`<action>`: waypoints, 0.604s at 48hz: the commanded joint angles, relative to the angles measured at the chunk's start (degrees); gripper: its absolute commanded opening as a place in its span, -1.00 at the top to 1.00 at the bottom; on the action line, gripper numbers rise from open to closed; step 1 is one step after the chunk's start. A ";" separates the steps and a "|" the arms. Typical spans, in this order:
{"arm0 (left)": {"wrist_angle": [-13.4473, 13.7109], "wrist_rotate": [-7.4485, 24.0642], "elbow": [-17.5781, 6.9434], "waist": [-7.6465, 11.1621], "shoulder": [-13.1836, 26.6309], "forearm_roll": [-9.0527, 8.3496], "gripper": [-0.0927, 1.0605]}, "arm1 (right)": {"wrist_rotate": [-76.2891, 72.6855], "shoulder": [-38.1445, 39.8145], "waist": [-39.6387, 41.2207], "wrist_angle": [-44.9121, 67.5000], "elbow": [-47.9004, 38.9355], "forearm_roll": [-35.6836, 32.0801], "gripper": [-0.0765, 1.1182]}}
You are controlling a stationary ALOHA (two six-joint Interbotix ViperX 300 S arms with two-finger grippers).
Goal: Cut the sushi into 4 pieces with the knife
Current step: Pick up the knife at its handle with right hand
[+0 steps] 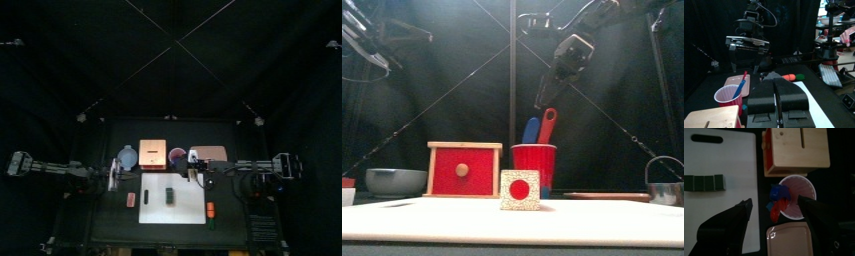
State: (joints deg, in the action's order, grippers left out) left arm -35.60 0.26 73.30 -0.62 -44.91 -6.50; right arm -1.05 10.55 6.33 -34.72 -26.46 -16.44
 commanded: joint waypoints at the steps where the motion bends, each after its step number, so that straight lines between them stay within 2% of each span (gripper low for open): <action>1: -0.44 0.09 -0.79 -0.18 0.18 0.00 0.83 | 0.09 -0.53 0.62 -3.16 2.90 -0.62 -0.81; 29: -0.44 0.09 -0.35 -0.79 0.18 0.00 0.83 | 0.70 -12.48 0.26 -24.79 16.26 -2.46 -0.80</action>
State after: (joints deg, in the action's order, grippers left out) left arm -35.51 0.26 73.56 -1.14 -44.91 -6.50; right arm -0.35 -2.37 6.59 -57.66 -12.48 -18.37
